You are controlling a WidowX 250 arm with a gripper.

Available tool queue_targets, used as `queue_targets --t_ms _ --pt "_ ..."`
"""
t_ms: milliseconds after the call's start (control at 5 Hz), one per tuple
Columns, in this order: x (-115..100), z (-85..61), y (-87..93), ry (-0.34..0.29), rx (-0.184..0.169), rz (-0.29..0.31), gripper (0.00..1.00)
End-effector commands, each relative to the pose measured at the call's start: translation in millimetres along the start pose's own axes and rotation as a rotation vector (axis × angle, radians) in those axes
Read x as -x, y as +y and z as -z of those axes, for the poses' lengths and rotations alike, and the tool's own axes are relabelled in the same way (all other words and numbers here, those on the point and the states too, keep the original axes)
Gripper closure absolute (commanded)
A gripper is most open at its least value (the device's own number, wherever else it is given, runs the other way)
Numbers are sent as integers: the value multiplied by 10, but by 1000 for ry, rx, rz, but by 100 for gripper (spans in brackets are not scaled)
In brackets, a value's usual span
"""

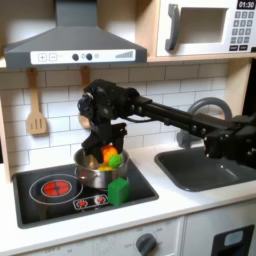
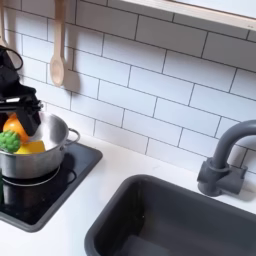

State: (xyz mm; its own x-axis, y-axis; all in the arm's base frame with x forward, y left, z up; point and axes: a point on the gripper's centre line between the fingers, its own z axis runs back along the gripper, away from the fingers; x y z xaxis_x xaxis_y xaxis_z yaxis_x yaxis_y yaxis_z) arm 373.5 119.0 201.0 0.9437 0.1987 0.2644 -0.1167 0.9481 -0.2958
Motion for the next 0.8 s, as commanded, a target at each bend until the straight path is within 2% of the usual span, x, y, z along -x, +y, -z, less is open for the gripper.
queue_targets --t_ms 0,200,400,600 --pt "-19 -131 -62 -34 -4 16 0" --pt "6 -180 -91 -38 -18 23 0" --pt "73 -306 -120 -49 -22 24 0" --pt "52 -448 -162 -72 -36 36 0"
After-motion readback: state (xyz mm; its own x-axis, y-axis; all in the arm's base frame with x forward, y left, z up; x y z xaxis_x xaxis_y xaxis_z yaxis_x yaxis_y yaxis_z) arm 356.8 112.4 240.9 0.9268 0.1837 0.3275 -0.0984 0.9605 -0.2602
